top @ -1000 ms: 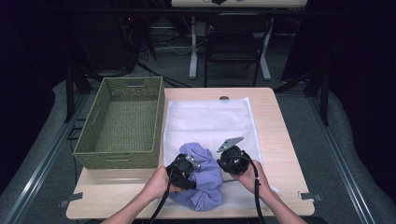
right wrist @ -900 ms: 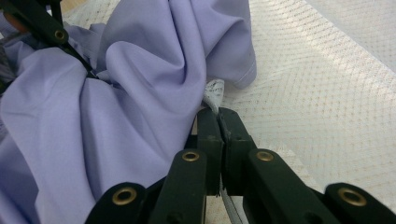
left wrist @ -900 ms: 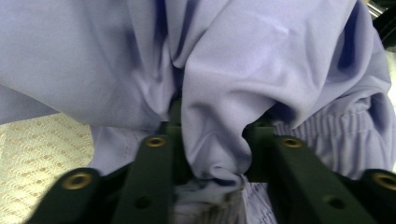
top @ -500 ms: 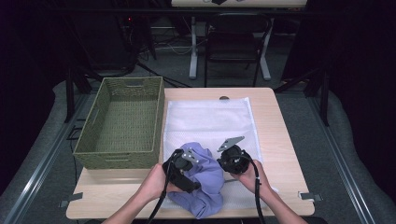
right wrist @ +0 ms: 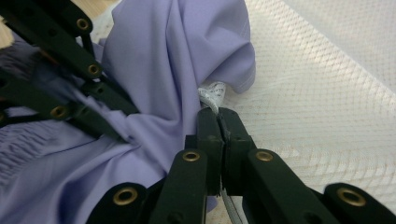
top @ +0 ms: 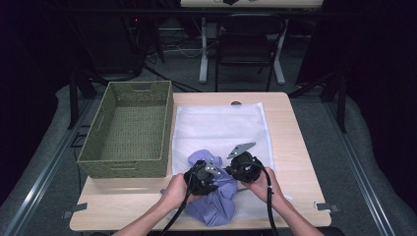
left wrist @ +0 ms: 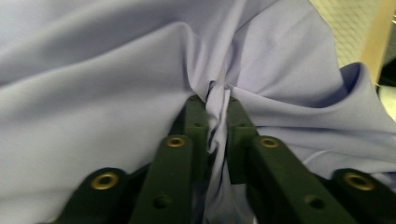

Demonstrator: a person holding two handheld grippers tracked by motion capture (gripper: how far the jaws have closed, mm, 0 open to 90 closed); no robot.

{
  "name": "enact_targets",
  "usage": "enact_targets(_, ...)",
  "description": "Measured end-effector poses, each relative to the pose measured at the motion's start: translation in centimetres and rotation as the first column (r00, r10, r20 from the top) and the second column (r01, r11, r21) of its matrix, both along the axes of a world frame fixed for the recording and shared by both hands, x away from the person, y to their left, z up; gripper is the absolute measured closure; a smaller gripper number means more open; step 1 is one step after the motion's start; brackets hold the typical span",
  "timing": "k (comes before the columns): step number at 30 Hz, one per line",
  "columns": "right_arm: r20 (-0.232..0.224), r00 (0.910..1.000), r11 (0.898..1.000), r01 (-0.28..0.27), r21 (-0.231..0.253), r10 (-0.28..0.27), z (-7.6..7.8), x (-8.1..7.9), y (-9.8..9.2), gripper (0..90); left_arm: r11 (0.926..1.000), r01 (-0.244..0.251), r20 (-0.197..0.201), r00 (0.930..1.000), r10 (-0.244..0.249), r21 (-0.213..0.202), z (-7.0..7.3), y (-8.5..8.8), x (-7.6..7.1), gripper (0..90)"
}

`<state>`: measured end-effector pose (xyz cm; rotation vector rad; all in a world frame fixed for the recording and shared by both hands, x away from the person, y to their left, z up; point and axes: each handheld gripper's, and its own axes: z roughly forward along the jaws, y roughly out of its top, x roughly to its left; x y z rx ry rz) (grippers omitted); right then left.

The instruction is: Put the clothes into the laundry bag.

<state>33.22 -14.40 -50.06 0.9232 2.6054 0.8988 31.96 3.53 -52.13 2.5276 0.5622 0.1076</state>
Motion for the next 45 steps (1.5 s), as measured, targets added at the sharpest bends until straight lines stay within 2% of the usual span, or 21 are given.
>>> enact_targets(3, 0.014, 0.9999, 1.000, -0.001, 0.021, 0.000, 0.9, -0.2, -0.1, 89.0, 0.9984, -0.051, 0.047, 0.9975, 0.052, -0.024, 1.3, 0.5, 0.0, 85.9)
enact_targets(5, 0.022, 0.9997, 0.999, 0.005, 0.049, -0.006, 1.6, -0.3, -0.3, 89.0, 0.9946, -0.094, 0.094, 0.9908, 0.097, -0.044, 2.3, 0.8, -0.3, 85.9)
enact_targets(7, 0.030, 0.9995, 0.997, 0.010, 0.076, -0.012, 2.2, -0.4, -0.5, 89.0, 0.9891, -0.130, 0.123, 0.9827, 0.138, -0.069, 2.7, 0.7, -0.5, 85.9)
enact_targets(8, 0.029, 0.9994, 0.996, 0.016, 0.090, -0.019, 2.5, -0.4, -0.6, 89.0, 0.9891, -0.135, 0.138, 0.9801, 0.142, -0.060, 2.7, 0.5, -0.6, 85.9)
enact_targets(10, 0.033, 0.9993, 0.996, 0.017, 0.091, -0.020, 2.6, -0.4, -0.7, 89.0, 0.9903, -0.135, 0.128, 0.9821, 0.138, -0.034, 2.1, 0.2, -0.5, 85.4)
enact_targets(12, 0.019, 0.9997, 0.996, 0.014, 0.086, -0.016, 2.2, -0.2, -0.8, 89.0, 0.9914, -0.131, 0.118, 0.9844, 0.130, -0.001, 0.9, -0.1, -0.2, 84.3)
enact_targets(14, -0.001, 0.9999, 0.998, 0.011, 0.068, -0.011, 1.5, -0.1, -0.7, 88.9, 0.9910, -0.132, 0.082, 0.9880, 0.130, 0.018, -0.3, 0.1, 0.2, 81.9)
enact_targets(16, -0.013, 0.9999, 0.999, 0.000, 0.050, 0.001, 1.0, -0.1, -0.5, 88.9, 0.9915, -0.129, 0.067, 0.9896, 0.127, 0.018, -0.6, 0.3, 0.4, 78.1)
enact_targets(18, -0.018, 0.9998, 0.999, -0.007, 0.043, 0.008, 0.7, -0.1, -0.4, 88.9, 0.9916, -0.129, 0.063, 0.9896, 0.129, -0.003, -0.2, 0.4, 0.3, 69.5)
enact_targets(20, -0.025, 0.9997, 0.999, -0.005, 0.043, 0.006, 0.6, 0.0, -0.3, 88.9, 0.9907, -0.135, 0.077, 0.9877, 0.136, -0.019, 0.6, 0.6, -0.1, 57.0)
enact_targets(23, -0.026, 0.9996, 0.999, -0.011, 0.043, 0.012, 0.5, 0.0, -0.4, 88.8, 0.9890, -0.142, 0.119, 0.9822, 0.146, -0.042, 1.9, 1.1, -0.7, 45.4)
enact_targets(24, -0.022, 0.9997, 0.999, -0.013, 0.043, 0.014, 0.5, 0.0, -0.5, 88.8, 0.9866, -0.154, 0.137, 0.9776, 0.160, -0.054, 2.4, 1.3, -0.8, 38.9)
enact_targets(26, -0.024, 0.9996, 0.999, -0.012, 0.044, 0.013, 0.5, 0.0, -0.5, 88.8, 0.9820, -0.173, 0.164, 0.9692, 0.183, -0.076, 3.1, 1.7, -0.7, 36.3)
enact_targets(28, -0.025, 0.9996, 0.999, -0.008, 0.044, 0.010, 0.5, 0.1, -0.5, 88.8, 0.9802, -0.182, 0.190, 0.9624, 0.194, -0.078, 3.8, 2.0, -0.3, 31.9)
enact_targets(30, -0.025, 0.9996, 0.999, -0.014, 0.041, 0.015, 0.5, 0.1, -0.4, 88.8, 0.9786, -0.188, 0.203, 0.9582, 0.201, -0.084, 4.1, 2.2, 0.2, 27.6)
enact_targets(31, -0.027, 0.9996, 0.999, -0.012, 0.040, 0.013, 0.4, 0.1, -0.4, 88.8, 0.9780, -0.191, 0.193, 0.9598, 0.204, -0.084, 4.1, 2.2, 0.6, 26.4)
enact_targets(33, -0.028, 0.9995, 0.999, -0.014, 0.037, 0.015, 0.4, 0.2, -0.3, 88.8, 0.9793, -0.187, 0.156, 0.9680, 0.197, -0.078, 3.7, 2.3, 1.4, 25.8)
enact_targets(35, -0.031, 0.9994, 0.999, -0.011, 0.037, 0.012, 0.4, 0.2, -0.2, 88.8, 0.9838, -0.172, 0.124, 0.9763, 0.177, -0.049, 2.9, 2.3, 2.1, 30.8)
enact_targets(37, -0.031, 0.9994, 0.999, -0.012, 0.034, 0.013, 0.4, 0.3, -0.1, 88.9, 0.9856, -0.167, 0.109, 0.9796, 0.169, -0.028, 2.0, 2.3, 2.6, 39.8)
enact_targets(43, -0.033, 0.9994, 1.000, -0.008, 0.030, 0.009, 0.4, 0.3, 0.0, 88.9, 0.9902, -0.136, 0.101, 0.9852, 0.139, -0.031, 0.8, 2.5, 2.8, 78.6)
enact_targets(45, -0.030, 0.9995, 1.000, -0.002, 0.026, 0.003, 0.5, 0.3, 0.0, 89.0, 0.9932, -0.114, 0.113, 0.9867, 0.116, -0.024, 1.1, 2.5, 2.6, 84.8)
